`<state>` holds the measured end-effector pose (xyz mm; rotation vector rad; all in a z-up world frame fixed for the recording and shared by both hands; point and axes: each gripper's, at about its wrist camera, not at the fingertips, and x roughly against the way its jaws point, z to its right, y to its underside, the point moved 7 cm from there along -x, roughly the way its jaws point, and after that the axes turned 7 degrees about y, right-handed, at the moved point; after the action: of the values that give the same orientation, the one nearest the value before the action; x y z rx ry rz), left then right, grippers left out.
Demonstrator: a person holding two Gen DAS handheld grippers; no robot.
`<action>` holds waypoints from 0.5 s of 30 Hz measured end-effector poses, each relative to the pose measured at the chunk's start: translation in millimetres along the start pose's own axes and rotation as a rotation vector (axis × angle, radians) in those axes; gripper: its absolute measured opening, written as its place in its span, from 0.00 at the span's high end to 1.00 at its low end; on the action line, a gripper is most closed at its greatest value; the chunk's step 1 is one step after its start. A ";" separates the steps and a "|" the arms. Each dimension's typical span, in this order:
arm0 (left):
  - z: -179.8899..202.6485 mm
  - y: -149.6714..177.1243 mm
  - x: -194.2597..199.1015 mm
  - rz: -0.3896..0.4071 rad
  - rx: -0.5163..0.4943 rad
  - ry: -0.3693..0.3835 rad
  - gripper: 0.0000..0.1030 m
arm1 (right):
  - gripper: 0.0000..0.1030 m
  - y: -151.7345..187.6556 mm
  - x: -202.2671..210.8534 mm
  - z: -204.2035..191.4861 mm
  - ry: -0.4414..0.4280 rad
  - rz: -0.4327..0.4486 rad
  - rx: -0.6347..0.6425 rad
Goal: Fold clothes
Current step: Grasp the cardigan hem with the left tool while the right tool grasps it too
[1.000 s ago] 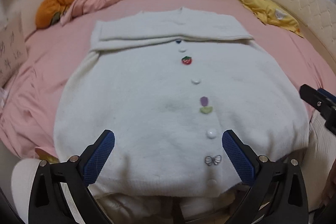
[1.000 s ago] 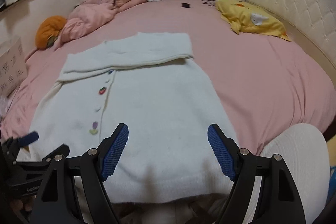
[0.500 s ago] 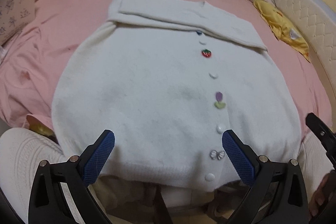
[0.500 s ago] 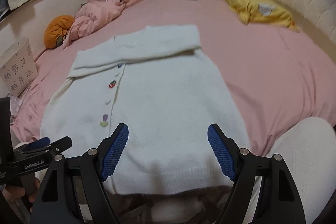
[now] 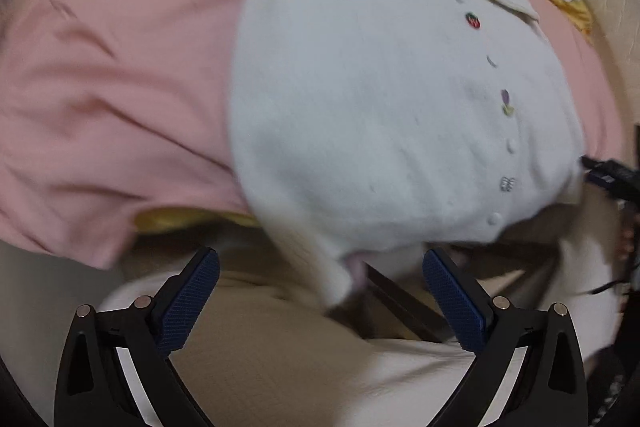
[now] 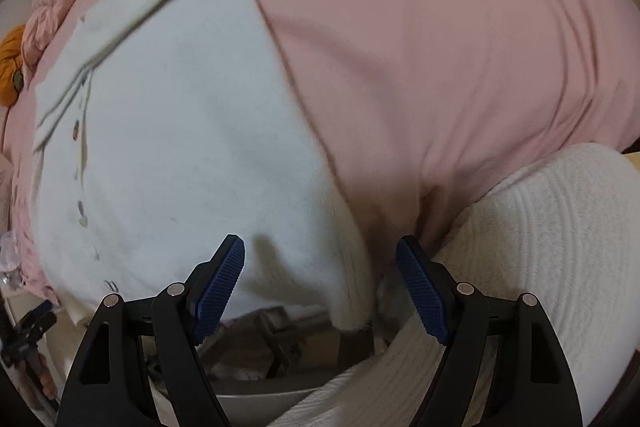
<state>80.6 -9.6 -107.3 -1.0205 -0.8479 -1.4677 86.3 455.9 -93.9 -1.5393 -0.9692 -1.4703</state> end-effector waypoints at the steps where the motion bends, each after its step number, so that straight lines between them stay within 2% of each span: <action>1: -0.3 -1.3 -9.8 -0.021 0.020 0.025 0.08 | 0.24 1.9 -4.8 -4.3 -0.006 -0.022 0.018; 2: 0.1 -2.2 -17.9 -0.041 0.037 0.046 0.18 | 0.24 3.8 -9.5 -8.6 -0.012 -0.044 0.036; 3: 1.0 -2.4 -25.7 -0.064 0.055 0.071 0.33 | 0.24 5.7 -14.2 -12.9 -0.018 -0.066 0.053; 5: -1.4 -2.6 -38.7 -0.100 0.083 0.070 0.47 | 0.24 12.5 -26.1 -19.9 -0.116 -0.144 0.016; 7: -4.7 -1.6 -48.7 -0.126 0.100 0.052 0.53 | 0.24 15.2 -31.7 -16.8 -0.105 -0.154 0.007; 9: -8.6 1.2 -54.2 -0.137 0.099 0.022 0.78 | 0.24 17.8 -33.7 -15.4 -0.107 -0.158 0.013; 10: -10.0 3.0 -54.0 -0.133 0.104 0.020 0.84 | 0.28 18.6 -31.5 -15.0 -0.120 -0.154 0.020; 11: -11.1 4.9 -52.7 -0.124 0.110 0.023 0.89 | 0.36 19.1 -29.0 -13.2 -0.133 -0.151 0.017; 12: -11.6 6.4 -50.4 -0.115 0.115 0.027 0.89 | 0.42 19.7 -27.2 -9.7 -0.147 -0.148 0.008; 13: -10.9 8.5 -46.5 -0.102 0.120 0.037 0.89 | 0.55 20.4 -25.5 -6.1 -0.162 -0.145 -0.001; 14: -9.4 10.2 -42.6 -0.091 0.120 0.045 0.89 | 0.72 22.2 -24.5 -3.5 -0.184 -0.146 0.005; 15: -5.5 11.0 -38.1 -0.076 0.117 0.062 0.90 | 0.82 24.2 -23.5 -1.0 -0.205 -0.147 0.012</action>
<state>91.7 -2.0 -145.0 -0.8606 -0.9251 -1.4877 107.1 445.0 -118.1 -1.6644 -1.2319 -1.4226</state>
